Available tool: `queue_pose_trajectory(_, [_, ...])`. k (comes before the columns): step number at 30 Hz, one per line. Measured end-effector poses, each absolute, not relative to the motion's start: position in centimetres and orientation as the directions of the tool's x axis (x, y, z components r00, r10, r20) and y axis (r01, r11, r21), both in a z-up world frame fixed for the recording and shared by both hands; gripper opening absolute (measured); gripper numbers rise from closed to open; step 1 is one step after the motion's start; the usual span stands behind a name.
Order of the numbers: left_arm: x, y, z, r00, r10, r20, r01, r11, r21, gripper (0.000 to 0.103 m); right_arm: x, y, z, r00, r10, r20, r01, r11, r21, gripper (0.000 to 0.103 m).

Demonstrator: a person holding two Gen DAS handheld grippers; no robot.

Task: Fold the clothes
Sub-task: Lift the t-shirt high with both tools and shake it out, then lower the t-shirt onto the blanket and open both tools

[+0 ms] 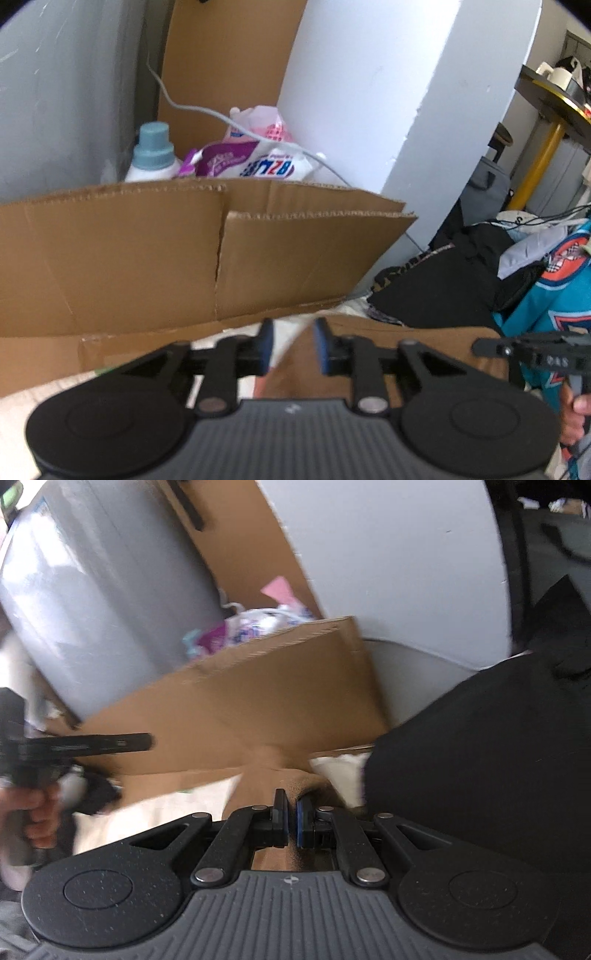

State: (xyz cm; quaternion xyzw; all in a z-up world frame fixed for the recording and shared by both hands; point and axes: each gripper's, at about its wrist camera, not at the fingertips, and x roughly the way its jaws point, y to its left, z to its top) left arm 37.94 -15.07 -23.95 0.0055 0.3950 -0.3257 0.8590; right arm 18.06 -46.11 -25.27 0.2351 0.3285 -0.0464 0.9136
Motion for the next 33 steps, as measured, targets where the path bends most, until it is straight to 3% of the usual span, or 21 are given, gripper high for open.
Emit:
queue_pose_trajectory(6, [35.7,-12.8,-27.5,0.440,-0.537,-0.719,0.519,0.806,-0.285,0.032,17.2,-47.8,-26.6,0.723,-0.018,-0.691,0.342,0.878,0.336,0.007])
queue_pose_trajectory(10, [33.8,-11.2,-29.6,0.429,-0.512,-0.744,0.480,0.827,-0.293,0.032,16.0,-47.7,-26.2,0.714,-0.045,-0.699,0.345,0.891,0.295,0.024])
queue_pose_trajectory(18, [29.3,-9.3,-31.1,0.430,-0.524,-0.735,0.420,0.837,-0.351,0.036,14.6,-46.1,-24.3,0.707,-0.051,-0.706,0.322,0.911,0.257,0.025])
queue_pose_trajectory(33, [26.2,-6.1,-33.4,0.408,-0.541,-0.735,0.318,0.839,-0.441,0.030,14.5,-34.9,-26.6,0.604,0.264,-0.752,-0.027,0.950,0.312,0.025])
